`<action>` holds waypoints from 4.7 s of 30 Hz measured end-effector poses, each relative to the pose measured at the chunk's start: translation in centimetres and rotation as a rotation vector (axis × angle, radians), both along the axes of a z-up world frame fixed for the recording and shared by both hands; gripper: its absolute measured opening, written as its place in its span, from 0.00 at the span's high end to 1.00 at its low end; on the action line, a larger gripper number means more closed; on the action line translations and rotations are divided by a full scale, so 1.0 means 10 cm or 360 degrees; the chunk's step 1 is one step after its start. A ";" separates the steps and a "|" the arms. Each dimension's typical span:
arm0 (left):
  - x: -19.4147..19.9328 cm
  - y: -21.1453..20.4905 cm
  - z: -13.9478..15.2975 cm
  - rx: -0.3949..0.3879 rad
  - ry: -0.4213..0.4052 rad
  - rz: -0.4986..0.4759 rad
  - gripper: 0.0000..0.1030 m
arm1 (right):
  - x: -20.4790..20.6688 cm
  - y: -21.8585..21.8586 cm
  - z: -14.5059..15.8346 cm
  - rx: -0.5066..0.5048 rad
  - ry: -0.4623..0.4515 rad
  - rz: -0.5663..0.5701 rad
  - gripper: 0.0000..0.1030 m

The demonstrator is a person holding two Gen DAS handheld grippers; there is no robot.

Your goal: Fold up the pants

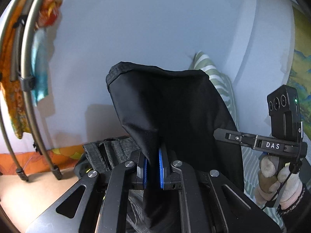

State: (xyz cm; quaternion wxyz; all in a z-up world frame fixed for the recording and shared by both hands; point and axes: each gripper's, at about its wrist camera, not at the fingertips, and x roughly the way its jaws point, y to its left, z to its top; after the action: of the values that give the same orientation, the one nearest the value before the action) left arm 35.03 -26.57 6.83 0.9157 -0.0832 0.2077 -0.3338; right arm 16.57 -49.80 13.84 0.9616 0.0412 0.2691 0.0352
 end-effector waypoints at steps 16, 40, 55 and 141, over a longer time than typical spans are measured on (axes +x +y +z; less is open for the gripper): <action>0.60 -0.25 -0.59 0.0242 0.0200 0.0160 0.81 | 0.85 -0.38 -0.65 -0.0191 0.0249 -0.0124 0.83; 0.09 0.63 -0.44 -0.0007 0.0116 0.0082 0.63 | 0.15 -0.09 -0.38 -0.0293 0.0092 -0.0433 0.54; -0.95 1.01 -0.27 0.0011 -0.0033 0.0002 0.54 | -0.86 0.55 -0.31 -0.0243 -0.0068 -0.0432 0.35; -2.09 1.79 -1.31 0.0154 0.0064 0.0185 0.18 | -1.74 1.78 -1.35 -0.0401 -0.0211 -0.0461 0.00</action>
State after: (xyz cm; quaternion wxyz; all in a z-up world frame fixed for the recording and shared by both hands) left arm 14.10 -8.69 -6.30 0.9321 -0.0574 0.2368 -0.2680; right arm -0.79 -32.02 0.36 0.9698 -0.0435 0.1988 -0.1348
